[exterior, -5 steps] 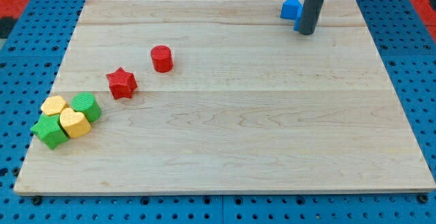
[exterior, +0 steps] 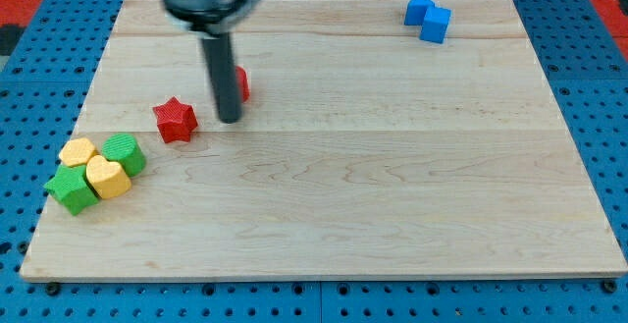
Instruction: Slide the red circle into the blue blocks
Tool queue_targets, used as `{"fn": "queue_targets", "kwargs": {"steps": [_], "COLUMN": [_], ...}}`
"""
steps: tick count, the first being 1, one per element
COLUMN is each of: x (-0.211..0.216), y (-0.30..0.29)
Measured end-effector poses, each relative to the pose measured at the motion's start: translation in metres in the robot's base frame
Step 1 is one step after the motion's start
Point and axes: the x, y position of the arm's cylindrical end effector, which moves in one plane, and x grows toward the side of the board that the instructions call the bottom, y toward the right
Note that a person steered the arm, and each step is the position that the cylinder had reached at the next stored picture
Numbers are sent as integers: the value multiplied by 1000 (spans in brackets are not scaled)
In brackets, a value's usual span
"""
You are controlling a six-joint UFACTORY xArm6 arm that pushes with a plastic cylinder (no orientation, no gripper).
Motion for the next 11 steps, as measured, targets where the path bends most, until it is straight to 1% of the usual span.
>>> {"fn": "queue_targets", "kwargs": {"steps": [1,3,4,6,7,9,10,11], "x": [-24,-71,-87,-104,-111,-141,-152,-98], "y": [0,61,43,128,94,207,245,182]}}
